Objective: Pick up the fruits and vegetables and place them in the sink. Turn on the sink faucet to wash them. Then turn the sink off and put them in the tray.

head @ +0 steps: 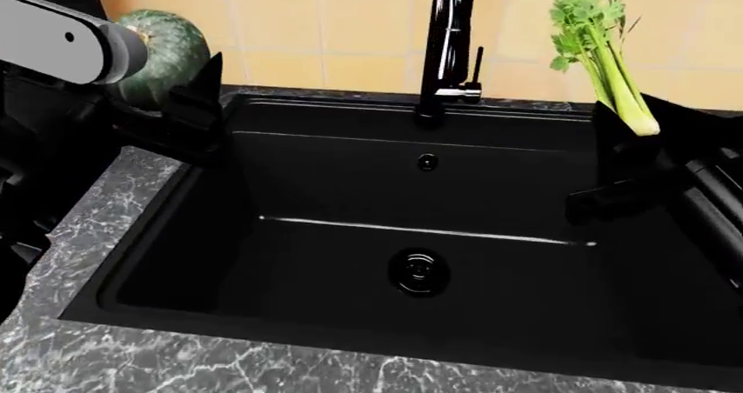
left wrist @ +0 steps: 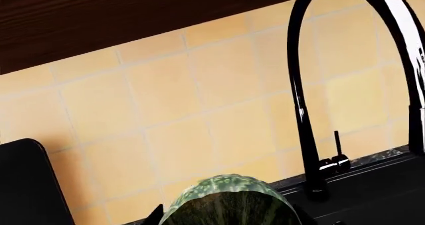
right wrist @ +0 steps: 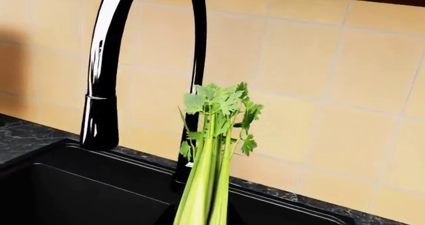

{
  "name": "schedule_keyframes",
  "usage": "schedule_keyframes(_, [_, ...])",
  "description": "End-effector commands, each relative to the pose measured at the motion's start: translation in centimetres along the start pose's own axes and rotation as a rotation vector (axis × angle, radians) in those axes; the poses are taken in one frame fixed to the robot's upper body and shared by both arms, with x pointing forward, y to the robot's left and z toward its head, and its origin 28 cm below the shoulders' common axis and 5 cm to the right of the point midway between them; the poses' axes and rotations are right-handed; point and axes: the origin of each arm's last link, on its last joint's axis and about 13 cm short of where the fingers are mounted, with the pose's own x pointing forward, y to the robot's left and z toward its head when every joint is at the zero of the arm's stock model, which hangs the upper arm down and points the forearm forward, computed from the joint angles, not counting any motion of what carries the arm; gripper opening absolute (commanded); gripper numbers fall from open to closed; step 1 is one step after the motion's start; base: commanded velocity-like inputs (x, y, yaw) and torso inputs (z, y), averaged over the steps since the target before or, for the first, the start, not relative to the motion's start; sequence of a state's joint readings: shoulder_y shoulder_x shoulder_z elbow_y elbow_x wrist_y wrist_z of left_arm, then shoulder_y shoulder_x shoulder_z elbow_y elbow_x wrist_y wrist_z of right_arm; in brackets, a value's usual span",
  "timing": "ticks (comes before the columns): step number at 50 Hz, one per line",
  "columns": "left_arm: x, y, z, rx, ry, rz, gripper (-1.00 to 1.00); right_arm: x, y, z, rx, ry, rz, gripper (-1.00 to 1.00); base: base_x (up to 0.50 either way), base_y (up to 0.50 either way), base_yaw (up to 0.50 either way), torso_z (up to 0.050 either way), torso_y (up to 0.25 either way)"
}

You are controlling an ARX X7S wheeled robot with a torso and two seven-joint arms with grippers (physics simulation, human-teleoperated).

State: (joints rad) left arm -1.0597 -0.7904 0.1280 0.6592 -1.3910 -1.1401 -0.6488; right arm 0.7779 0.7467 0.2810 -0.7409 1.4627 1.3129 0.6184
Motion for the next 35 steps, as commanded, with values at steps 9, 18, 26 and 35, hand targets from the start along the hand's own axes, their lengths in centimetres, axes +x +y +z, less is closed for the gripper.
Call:
schedule_keyframes(9, [-0.07,-0.15,0.94,0.028,-0.008,-0.008,-1.0,-0.08,-0.23,0.57,-0.015,-0.008,-0.012,-1.0,0.12,-0.02,-0.44,0.0,0.001])
schedule_keyframes(18, [-0.16,-0.05,0.75,0.037,-0.001,-0.006,-1.0,0.27,0.16,0.85,-0.042,-0.004,0.02,-1.0,0.32,0.02,0.0,0.0,0.001])
schedule_keyframes(26, [-0.09,-0.13,0.61,0.04,0.002,-0.009,-1.0,0.41,0.1,0.87,-0.052,-0.009,0.012,-1.0,0.3,0.02,0.09,0.0,0.003])
schedule_keyframes(35, [-0.01,-0.42,0.7,0.044,0.003,-0.02,-1.0,0.42,-0.13,0.76,-0.039,0.0,-0.004,-1.0,0.04,0.0,0.16,0.0,0.001])
